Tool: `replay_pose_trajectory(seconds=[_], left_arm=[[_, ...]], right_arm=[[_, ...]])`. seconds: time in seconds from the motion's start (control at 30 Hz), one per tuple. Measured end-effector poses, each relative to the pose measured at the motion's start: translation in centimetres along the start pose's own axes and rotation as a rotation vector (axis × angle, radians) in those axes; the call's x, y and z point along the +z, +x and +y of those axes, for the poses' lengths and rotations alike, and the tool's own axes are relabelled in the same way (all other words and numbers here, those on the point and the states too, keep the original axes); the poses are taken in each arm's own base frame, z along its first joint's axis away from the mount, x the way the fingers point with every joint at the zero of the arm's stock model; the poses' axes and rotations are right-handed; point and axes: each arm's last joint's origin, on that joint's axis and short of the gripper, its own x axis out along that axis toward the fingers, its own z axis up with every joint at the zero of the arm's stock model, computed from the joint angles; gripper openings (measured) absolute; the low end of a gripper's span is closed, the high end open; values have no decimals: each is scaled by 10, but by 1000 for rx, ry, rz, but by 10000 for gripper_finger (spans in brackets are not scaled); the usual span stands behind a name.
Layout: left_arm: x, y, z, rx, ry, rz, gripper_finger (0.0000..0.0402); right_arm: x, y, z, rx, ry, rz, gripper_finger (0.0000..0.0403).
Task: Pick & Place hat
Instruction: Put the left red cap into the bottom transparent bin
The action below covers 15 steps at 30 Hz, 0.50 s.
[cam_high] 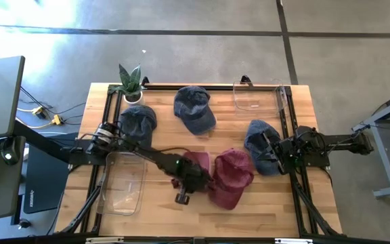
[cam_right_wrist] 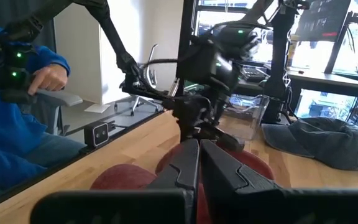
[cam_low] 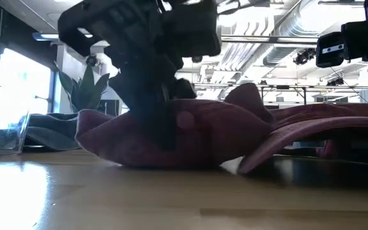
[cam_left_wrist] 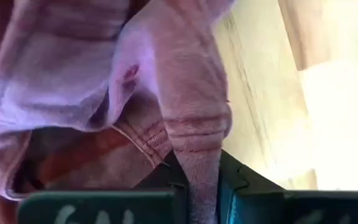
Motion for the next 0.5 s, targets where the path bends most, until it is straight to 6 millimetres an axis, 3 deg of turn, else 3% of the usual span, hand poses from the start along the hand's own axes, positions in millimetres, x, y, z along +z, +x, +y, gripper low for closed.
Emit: replay_pose_trajectory(seconds=[0.13, 0.3, 0.5], left_arm=[[0, -4, 20, -75, -55, 7, 52], [-5, -11, 39, -283, -103, 39, 110], [-12, -13, 48, -262, -193, 99, 153]], right_arm=[[0, 0, 0, 0, 0, 0, 12], [0, 0, 0, 0, 0, 0, 12], [0, 0, 0, 0, 0, 0, 12]])
